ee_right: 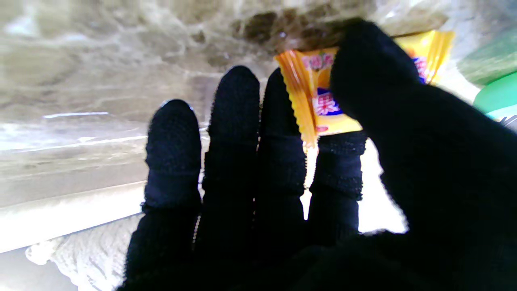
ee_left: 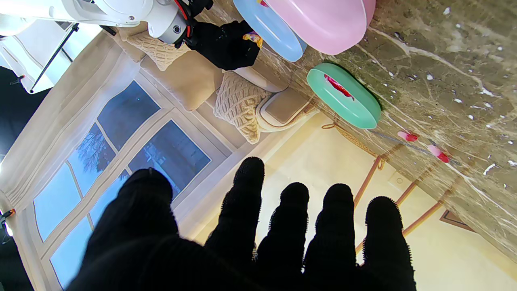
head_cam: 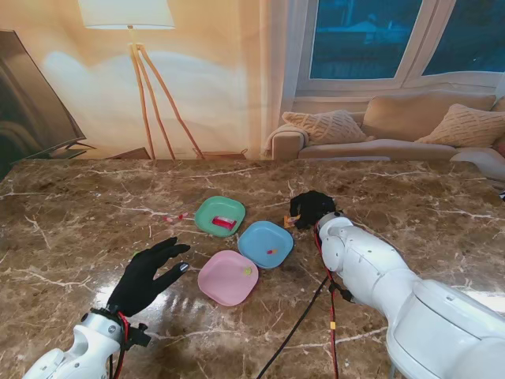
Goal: Portion candies into small dishes
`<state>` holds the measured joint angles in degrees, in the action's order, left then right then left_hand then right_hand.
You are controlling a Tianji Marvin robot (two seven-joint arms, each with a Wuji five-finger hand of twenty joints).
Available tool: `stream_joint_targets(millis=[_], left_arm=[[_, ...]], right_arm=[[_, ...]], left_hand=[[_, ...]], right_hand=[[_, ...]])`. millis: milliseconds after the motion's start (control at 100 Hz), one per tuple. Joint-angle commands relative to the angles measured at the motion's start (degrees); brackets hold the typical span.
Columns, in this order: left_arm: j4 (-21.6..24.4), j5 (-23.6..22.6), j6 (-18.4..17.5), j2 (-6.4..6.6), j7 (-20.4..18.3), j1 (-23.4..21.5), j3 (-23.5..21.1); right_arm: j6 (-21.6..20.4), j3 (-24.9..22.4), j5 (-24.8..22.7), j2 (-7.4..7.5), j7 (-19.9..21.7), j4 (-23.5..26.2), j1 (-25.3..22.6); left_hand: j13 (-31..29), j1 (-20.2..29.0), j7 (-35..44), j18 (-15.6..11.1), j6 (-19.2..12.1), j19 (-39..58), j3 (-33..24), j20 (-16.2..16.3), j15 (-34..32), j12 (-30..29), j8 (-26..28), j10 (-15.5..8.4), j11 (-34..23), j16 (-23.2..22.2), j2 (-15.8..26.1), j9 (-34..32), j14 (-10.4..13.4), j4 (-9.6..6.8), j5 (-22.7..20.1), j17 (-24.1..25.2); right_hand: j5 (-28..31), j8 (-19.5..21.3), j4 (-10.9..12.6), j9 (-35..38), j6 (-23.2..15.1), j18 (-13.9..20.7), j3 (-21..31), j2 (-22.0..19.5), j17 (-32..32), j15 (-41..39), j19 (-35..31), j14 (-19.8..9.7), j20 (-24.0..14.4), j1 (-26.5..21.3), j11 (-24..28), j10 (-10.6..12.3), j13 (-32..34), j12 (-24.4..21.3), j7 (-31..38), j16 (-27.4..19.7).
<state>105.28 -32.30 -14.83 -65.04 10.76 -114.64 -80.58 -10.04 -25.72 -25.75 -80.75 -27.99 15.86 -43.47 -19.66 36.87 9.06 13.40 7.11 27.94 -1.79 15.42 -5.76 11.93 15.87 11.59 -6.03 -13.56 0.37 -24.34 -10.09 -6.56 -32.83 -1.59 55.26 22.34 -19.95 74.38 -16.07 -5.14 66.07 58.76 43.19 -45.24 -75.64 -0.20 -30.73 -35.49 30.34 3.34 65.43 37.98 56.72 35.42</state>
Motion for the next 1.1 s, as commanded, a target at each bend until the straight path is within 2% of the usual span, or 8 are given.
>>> stream_joint_targets(millis=[0, 60, 150, 260, 370, 450, 850, 1090], left_arm=[[-0.27, -0.08, -0.14, 0.0, 0.22, -0.31, 0.15], [-0.3, -0.11, -0.19, 0.0, 0.23, -0.29, 0.17], [-0.34, -0.1, -0.24, 0.0, 0.25, -0.26, 0.2], [-0.37, -0.14, -0.25, -0.02, 0.38, -0.26, 0.18], [-0.37, -0.15, -0.23, -0.04, 0.46, -0.27, 0.18], [-0.39, -0.18, -0.27, -0.04, 0.5, -0.26, 0.17], [-0.4, -0.3, -0.37, -0.08, 0.74, -0.34, 0.12], [-0.45, -0.27, -0.36, -0.08, 0.72, -0.26, 0.14]], right_arm=[[0.53, -0.03, 0.07, 0.04, 0.77, -0.89, -1.24], [1.06, -0.4, 0.21, -0.08, 0.59, -0.88, -1.16], [1.52, -0.99, 0.37, -0.21, 0.22, -0.88, -0.97], [1.93, -1.63, 0.62, -0.39, 0.01, -0.87, -0.64], [2.42, -2.06, 0.5, -0.2, -0.15, -0.27, -0.43], [2.89, -2.72, 0.37, 0.13, -0.09, 0.75, -0.48], [5.42, -6.43, -1.27, 2.18, -0.74, 7.45, -1.22], [6.86, -9.04, -2.83, 3.16, -1.67, 14.88, -2.45]], left_hand=[[0.38, 1.76, 0.39, 0.31, -1.71, -1.07, 1.31, -0.9, 0.94, -0.41, 0.78, -1.01, 0.64, 0.59, 2.12, -0.25, 1.57, 1.17, -0.41, 0.77], [0.45, 1.77, 0.39, 0.3, -1.64, -1.1, 1.3, -0.91, 0.97, -0.41, 0.78, -1.05, 0.65, 0.6, 2.13, -0.27, 1.54, 1.17, -0.4, 0.79], [0.47, 1.71, 0.27, 0.22, -1.61, -1.17, 1.32, -0.92, 0.97, -0.4, 0.74, -1.08, 0.65, 0.6, 2.15, -0.25, 1.53, 1.17, -0.16, 0.78], [0.49, 1.69, 0.28, 0.29, -1.6, -1.22, 1.32, -0.91, 0.98, -0.4, 0.74, -1.0, 0.67, 0.6, 2.14, -0.24, 1.58, 1.17, -0.19, 0.78], [0.47, 1.66, 0.25, 0.25, -1.55, -1.24, 1.33, -0.9, 0.98, -0.39, 0.73, -1.06, 0.65, 0.6, 2.12, -0.29, 1.49, 1.16, -0.18, 0.75], [0.53, 1.62, 0.23, 0.22, -1.57, -1.29, 1.33, -0.9, 1.0, -0.41, 0.72, -1.0, 0.69, 0.61, 2.17, -0.21, 1.47, 1.16, -0.14, 0.78], [0.5, 1.58, 0.05, 0.16, -1.44, -1.42, 1.32, -0.88, 0.99, -0.42, 0.63, -1.01, 0.73, 0.61, 2.17, -0.2, 1.58, 1.15, 0.12, 0.77], [0.54, 1.59, -0.02, 0.16, -1.27, -1.44, 1.3, -0.85, 1.0, -0.41, 0.59, -0.93, 0.74, 0.61, 2.19, -0.18, 1.51, 1.15, 0.23, 0.75]], right_hand=[[4.13, 6.26, 7.05, 2.28, 0.85, -0.08, 9.07, -8.67, -0.26, -1.46, -2.09, 0.42, -2.1, 1.01, 1.25, -0.85, -0.78, 2.04, 2.56, 1.15], [3.55, 10.7, 6.64, 1.57, 0.51, 0.57, 9.71, -10.17, -0.65, -2.54, -2.29, -0.06, -2.55, 1.39, 2.02, -0.52, -1.5, 3.51, 1.83, 1.91], [3.21, 15.26, 6.22, 0.73, 0.35, 0.97, 10.36, -11.61, -1.02, -4.17, -2.62, -0.3, -3.08, 1.31, 3.23, -0.13, -2.41, 5.66, 0.93, 2.63], [3.27, 21.71, 5.58, -0.56, 0.12, 1.1, 12.23, -12.18, -1.45, -6.44, -2.76, -0.71, -3.71, 1.53, 5.46, 0.28, -3.6, 8.9, -0.34, 3.76], [3.28, 26.43, 5.13, -1.68, -0.37, 1.12, 14.34, -11.92, -1.93, -8.05, -2.75, -1.13, -4.46, 2.01, 7.74, 0.91, -4.44, 11.63, -0.79, 4.79], [3.59, 28.24, 4.94, -1.93, -0.54, 1.11, 15.63, -11.31, -2.14, -8.67, -2.89, -1.15, -4.97, 2.16, 8.63, 1.11, -4.63, 12.52, -0.86, 5.1], [3.74, 30.0, 4.42, -2.45, -0.58, 0.77, 16.91, -11.07, -2.4, -9.94, -3.01, -1.29, -6.0, 2.23, 10.16, 1.31, -4.93, 14.16, -1.41, 5.86], [3.73, 30.72, 4.37, -2.37, -0.6, 0.71, 17.04, -10.92, -2.19, -10.17, -3.23, -1.21, -6.52, 2.23, 10.3, 1.29, -4.59, 14.45, -1.47, 5.85]])
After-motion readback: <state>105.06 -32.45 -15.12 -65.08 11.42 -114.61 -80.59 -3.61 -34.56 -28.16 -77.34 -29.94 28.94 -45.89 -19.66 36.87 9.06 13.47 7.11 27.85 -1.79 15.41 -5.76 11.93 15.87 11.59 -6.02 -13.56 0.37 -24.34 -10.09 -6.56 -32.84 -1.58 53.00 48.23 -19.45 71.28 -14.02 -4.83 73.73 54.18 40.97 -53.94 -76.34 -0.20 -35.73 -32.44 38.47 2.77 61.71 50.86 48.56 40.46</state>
